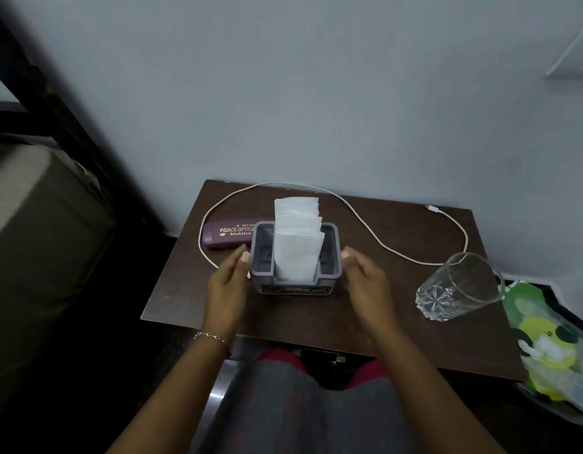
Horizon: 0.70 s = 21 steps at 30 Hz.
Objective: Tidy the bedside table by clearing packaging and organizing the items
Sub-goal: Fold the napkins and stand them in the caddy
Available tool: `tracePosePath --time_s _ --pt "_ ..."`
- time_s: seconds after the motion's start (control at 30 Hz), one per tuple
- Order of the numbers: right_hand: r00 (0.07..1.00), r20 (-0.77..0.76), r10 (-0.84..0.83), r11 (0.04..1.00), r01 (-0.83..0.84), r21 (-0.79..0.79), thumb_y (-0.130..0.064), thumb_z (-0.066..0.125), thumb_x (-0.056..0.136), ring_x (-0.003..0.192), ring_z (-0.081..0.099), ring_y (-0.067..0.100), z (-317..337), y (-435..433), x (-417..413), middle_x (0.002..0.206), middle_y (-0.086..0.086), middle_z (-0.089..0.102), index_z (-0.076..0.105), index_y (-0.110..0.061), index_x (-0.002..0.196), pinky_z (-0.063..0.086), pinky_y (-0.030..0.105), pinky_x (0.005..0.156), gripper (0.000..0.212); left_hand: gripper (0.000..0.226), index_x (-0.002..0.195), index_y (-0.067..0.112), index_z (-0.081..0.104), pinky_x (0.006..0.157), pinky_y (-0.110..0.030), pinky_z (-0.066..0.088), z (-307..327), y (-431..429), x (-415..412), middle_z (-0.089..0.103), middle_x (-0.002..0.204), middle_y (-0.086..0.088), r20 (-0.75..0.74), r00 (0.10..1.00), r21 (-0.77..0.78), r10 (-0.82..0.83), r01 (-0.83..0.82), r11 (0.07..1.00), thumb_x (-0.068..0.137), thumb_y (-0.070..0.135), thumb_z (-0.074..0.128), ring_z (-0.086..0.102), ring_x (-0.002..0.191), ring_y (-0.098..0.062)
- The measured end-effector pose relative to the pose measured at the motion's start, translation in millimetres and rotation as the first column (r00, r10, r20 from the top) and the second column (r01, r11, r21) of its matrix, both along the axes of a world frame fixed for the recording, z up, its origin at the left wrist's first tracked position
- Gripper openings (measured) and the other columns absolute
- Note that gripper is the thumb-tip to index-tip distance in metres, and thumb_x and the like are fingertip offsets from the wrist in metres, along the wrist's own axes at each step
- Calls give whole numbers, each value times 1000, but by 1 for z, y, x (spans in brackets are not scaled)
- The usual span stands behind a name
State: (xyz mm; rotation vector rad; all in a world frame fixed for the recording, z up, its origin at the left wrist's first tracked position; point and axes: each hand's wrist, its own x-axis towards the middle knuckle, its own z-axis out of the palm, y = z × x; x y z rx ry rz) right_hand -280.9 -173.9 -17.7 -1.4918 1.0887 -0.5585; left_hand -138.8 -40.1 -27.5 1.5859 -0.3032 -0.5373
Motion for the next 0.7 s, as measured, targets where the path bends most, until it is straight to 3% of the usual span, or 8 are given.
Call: tracePosePath --time_s 0.1,0.2,0.3,0.43,0.6,0.7 --pt "999 8 35 999 -35 9 -44 47 86 102 66 13 -11 10 0 109 -5 71 64 -29 115 51 45 94 37 29 121 25 56 99 -25 46 7 -7 -16 65 119 1 27 997 -47 -70 71 996 95 16 49 59 112 -8" --pt "996 44 -73 997 72 27 -44 46 81 102 66 15 -14 11 -10 108 -5 72 63 -41 109 50 47 95 33 31 120 26 56 90 -11 46 11 -13 -30 66 114 8 71 993 -49 -99 103 993 94 11 50 60 105 3" --pt "989 51 -142 989 139 59 -36 50 86 105 64 12 -14 10 -27 110 -7 71 62 -45 107 47 46 100 26 32 122 24 57 92 -13 46 9 -20 -42 66 115 10 46 987 -48 -152 154 987 94 11 49 59 108 3" --pt "981 39 -188 982 187 35 -26 48 94 105 64 11 -12 4 -39 109 -10 70 66 -35 110 47 46 100 25 36 130 13 55 101 -24 45 2 -26 -53 63 125 4 -7 983 -49 -185 184 982 94 17 51 57 116 -3" --pt "975 33 -222 973 219 74 -45 49 84 114 60 13 -17 -4 -33 119 -5 67 61 -28 120 43 47 104 42 36 130 13 54 100 -21 45 5 -39 -48 63 123 5 -5 983 -48 -182 182 982 94 16 50 57 115 -2" --pt "979 36 -201 979 200 30 -46 45 83 110 62 13 -16 -10 -24 115 -4 69 62 -27 118 46 46 101 43 34 128 12 55 98 -18 45 7 -50 -39 65 118 6 19 986 -40 -167 168 985 94 14 50 60 104 3"
